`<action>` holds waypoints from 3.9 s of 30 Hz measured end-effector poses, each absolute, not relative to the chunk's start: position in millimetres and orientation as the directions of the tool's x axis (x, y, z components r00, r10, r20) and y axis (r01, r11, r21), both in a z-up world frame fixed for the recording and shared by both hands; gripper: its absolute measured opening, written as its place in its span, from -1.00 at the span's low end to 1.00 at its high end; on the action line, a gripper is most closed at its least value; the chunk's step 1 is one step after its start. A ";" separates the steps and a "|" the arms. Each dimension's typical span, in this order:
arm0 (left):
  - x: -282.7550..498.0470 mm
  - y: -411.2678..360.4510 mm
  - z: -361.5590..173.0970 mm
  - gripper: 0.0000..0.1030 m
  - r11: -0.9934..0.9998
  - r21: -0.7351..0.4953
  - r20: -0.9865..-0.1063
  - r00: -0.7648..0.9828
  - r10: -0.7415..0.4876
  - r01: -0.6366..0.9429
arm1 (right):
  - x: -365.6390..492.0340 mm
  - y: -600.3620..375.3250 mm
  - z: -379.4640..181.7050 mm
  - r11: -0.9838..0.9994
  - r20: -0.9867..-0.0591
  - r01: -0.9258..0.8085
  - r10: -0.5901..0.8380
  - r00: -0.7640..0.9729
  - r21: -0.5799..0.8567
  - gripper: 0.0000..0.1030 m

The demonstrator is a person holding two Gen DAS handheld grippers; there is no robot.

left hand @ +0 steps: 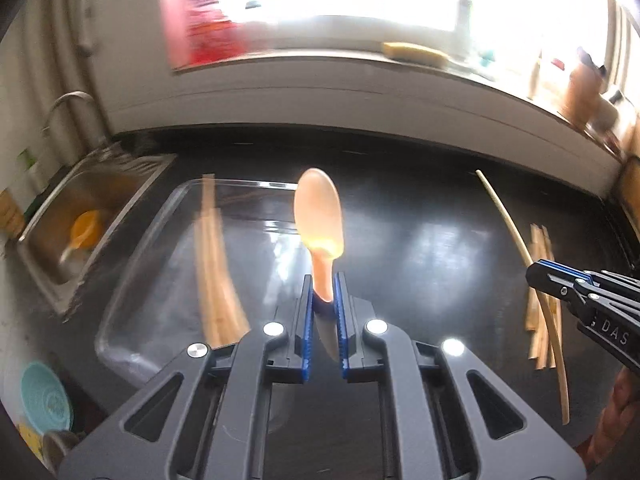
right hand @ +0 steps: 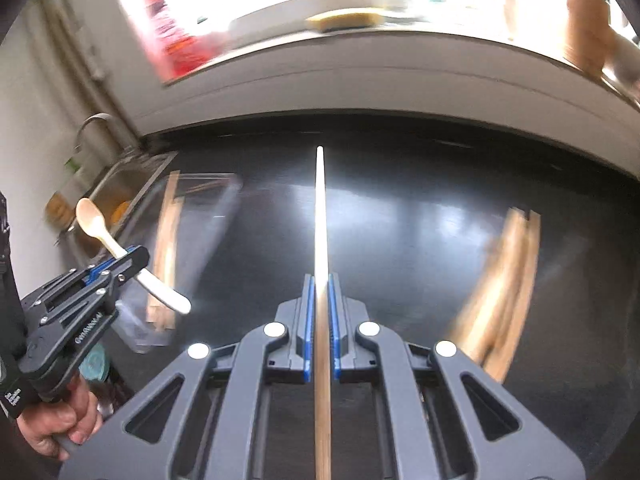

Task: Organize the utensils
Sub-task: 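Lift the spoon and chopstick and carry them over the clear tray, then open both tools to drop the spoon and chopstick into the tray, then move both open tools back to the utensil pile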

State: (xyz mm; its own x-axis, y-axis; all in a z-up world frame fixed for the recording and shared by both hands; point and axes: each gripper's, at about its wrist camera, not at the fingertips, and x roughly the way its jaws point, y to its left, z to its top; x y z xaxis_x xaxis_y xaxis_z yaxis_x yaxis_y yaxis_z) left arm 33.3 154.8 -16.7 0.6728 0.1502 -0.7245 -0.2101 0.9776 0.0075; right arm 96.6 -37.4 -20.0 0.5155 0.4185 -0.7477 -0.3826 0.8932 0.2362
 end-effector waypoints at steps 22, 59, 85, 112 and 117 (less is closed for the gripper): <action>-2.2 282.4 -7.8 -0.82 0.929 -0.062 -0.738 0.644 0.204 -0.366 | 107.1 151.0 -2.0 0.728 -0.719 -0.570 0.621 0.312 0.382 -0.85; 68.4 314.9 -54.7 -0.28 0.926 -0.066 -0.825 0.542 0.160 -0.373 | 171.1 178.4 -45.5 0.764 -0.769 -0.494 0.585 0.258 0.415 -0.76; 12.2 170.4 -5.3 0.88 0.987 -0.086 -0.692 0.720 0.040 -0.138 | 41.5 -112.3 -14.0 0.987 -0.697 -0.117 0.160 0.699 0.109 0.87; 53.0 -3.9 -33.7 0.88 0.982 -0.026 -0.729 0.668 -0.148 0.189 | -11.3 -265.1 -33.2 0.978 -0.707 0.145 0.002 0.708 0.148 0.87; 69.5 -21.0 -42.8 0.88 0.974 -0.014 -0.741 0.651 -0.162 0.226 | 2.8 -266.3 -36.5 0.980 -0.718 0.135 0.012 0.696 0.147 0.87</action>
